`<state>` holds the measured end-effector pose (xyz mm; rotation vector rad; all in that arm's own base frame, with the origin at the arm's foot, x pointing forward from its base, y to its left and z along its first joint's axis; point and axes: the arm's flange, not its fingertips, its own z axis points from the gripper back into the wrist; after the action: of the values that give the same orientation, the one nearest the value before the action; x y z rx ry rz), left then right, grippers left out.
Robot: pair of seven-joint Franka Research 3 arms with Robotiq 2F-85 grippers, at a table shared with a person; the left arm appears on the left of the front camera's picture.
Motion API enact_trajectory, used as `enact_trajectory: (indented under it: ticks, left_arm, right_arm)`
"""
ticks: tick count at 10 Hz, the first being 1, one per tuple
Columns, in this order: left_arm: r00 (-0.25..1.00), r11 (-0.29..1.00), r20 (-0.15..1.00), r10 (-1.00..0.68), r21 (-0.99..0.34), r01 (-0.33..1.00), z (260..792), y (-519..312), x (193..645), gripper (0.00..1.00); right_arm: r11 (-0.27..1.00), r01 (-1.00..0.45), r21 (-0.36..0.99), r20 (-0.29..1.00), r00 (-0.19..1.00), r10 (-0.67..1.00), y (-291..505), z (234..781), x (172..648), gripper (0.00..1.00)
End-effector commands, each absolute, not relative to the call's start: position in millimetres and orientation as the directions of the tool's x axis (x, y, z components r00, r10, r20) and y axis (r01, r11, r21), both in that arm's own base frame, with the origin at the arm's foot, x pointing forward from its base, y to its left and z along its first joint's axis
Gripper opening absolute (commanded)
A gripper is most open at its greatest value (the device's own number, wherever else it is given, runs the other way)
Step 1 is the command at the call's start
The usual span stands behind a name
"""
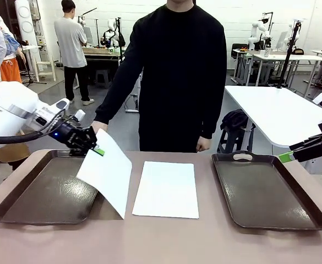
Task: Sort the A4 documents.
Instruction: Place the A4 Paper in the designated Handle tray.
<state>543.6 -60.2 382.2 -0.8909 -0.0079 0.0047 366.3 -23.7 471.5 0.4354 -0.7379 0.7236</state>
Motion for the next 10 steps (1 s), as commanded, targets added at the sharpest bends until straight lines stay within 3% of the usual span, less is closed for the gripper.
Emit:
enact_trajectory:
  ticks: [1,6,10]
  left_arm:
    - [0.998,0.714,0.001,-0.061,-0.699,0.044,386.2,-42.7,551.7,0.01]
    - [0.989,0.847,-0.135,-0.061,-0.531,-0.020,366.5,7.1,582.0,0.01]
    - [0.988,0.865,-0.156,-0.006,-0.497,-0.074,359.3,32.3,577.4,0.01]
  right_arm:
    - [0.666,-0.737,0.114,0.746,0.506,0.433,-24.4,469.0,370.2,1.00]
    - [0.666,-0.737,0.114,0.746,0.506,0.433,-24.4,469.0,370.2,1.00]
    - [0.666,-0.737,0.114,0.746,0.506,0.433,-24.4,469.0,370.2,1.00]
